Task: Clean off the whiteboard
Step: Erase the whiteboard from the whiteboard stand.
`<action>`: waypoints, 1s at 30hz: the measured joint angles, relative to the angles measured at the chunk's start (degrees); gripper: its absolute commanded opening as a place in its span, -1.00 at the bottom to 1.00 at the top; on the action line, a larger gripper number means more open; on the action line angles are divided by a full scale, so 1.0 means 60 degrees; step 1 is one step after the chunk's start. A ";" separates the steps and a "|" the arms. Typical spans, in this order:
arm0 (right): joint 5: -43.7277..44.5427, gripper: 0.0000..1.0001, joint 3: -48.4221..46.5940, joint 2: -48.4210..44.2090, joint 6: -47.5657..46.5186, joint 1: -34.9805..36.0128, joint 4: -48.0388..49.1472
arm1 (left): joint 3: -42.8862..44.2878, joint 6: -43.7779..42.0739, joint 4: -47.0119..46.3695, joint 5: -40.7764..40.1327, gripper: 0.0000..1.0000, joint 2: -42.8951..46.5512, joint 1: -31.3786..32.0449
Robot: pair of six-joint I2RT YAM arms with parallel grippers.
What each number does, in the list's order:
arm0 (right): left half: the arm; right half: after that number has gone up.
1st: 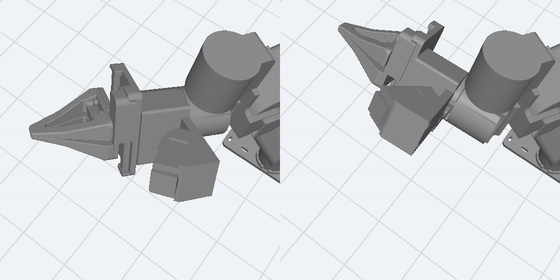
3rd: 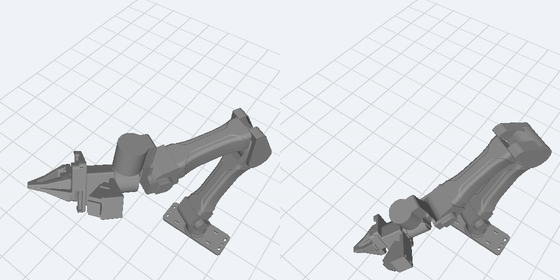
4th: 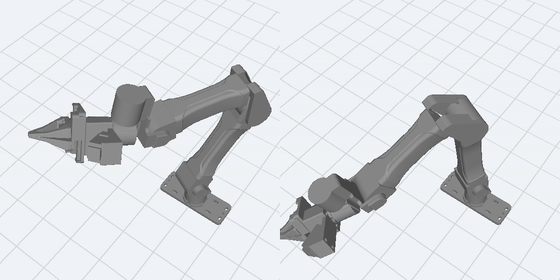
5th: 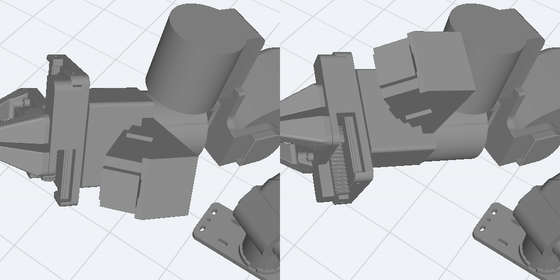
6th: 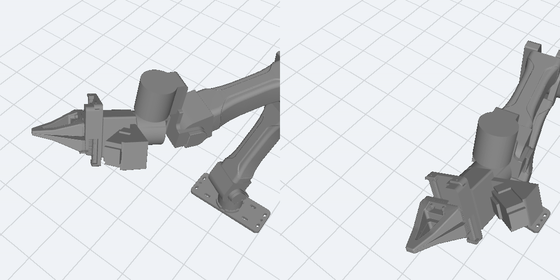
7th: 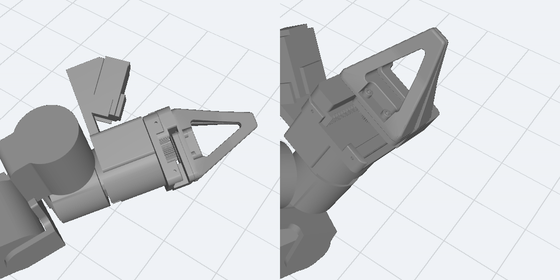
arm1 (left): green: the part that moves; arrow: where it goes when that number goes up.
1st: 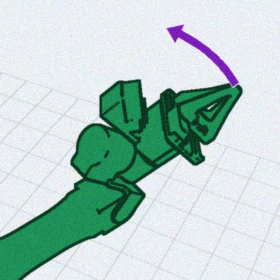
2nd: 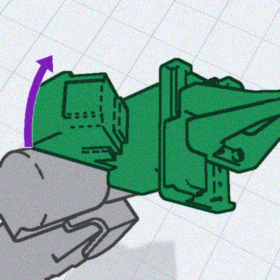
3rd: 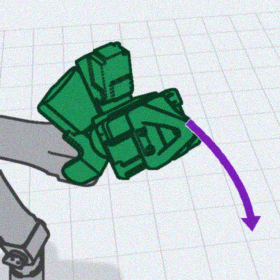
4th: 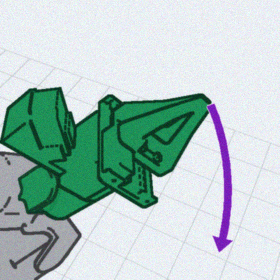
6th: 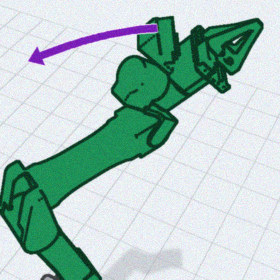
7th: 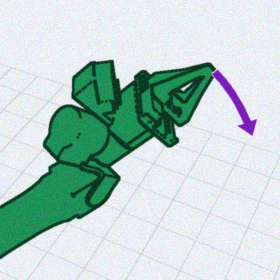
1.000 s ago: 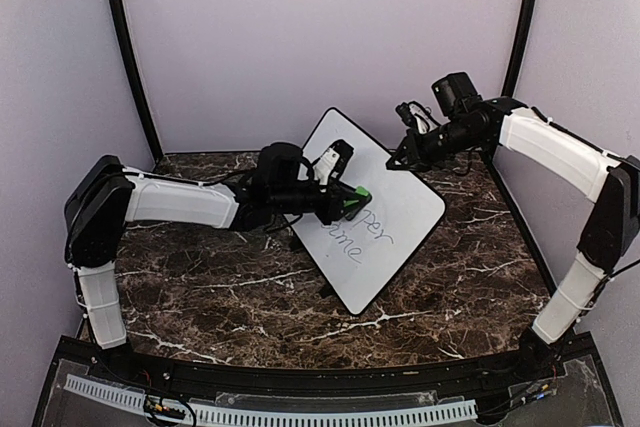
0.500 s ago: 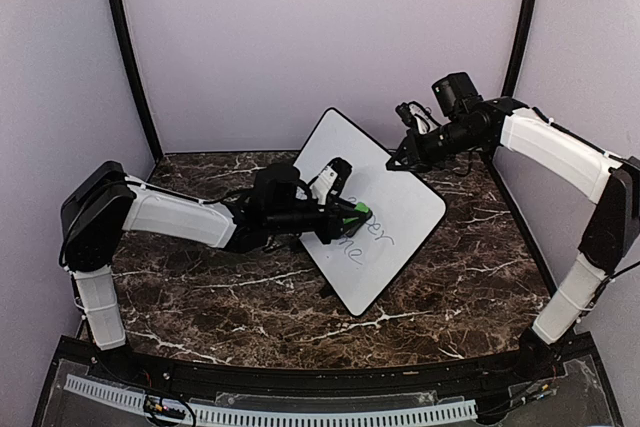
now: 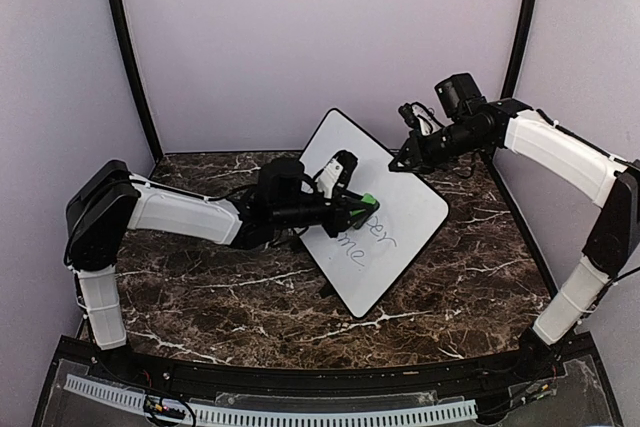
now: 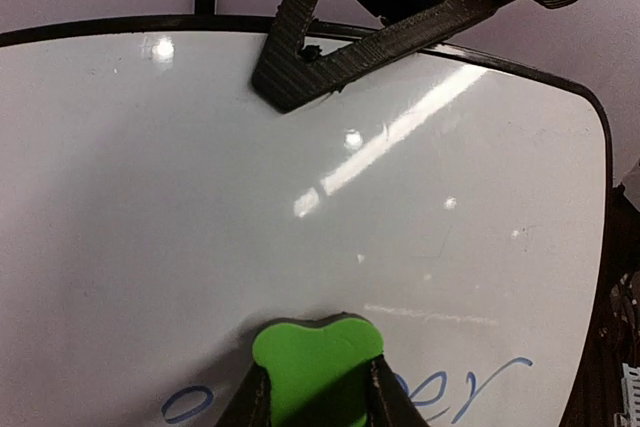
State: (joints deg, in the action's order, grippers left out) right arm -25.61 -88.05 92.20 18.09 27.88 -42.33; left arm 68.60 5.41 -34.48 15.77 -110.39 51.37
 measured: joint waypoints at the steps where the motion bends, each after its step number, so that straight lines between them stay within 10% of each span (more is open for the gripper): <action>1: -0.0007 -1.00 0.0000 0.0000 0.0000 0.0000 0.0004 | 0.0066 -0.0004 0.0018 -0.0007 -1.00 -0.0011 -0.0047; 16: -0.0022 -1.00 0.0000 0.0007 0.0007 0.0025 0.0033 | -0.1548 0.0393 -0.1344 0.0164 -1.00 0.0062 -0.0645; 30: 0.0124 -1.00 0.0000 0.0007 0.0087 -0.0011 0.0018 | 0.0098 0.0244 -0.0313 0.0291 -1.00 -0.0342 -0.0845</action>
State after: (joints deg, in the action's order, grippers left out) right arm -24.86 -88.05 92.25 18.61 27.81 -42.22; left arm 69.19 6.87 -36.36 17.52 -112.44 46.30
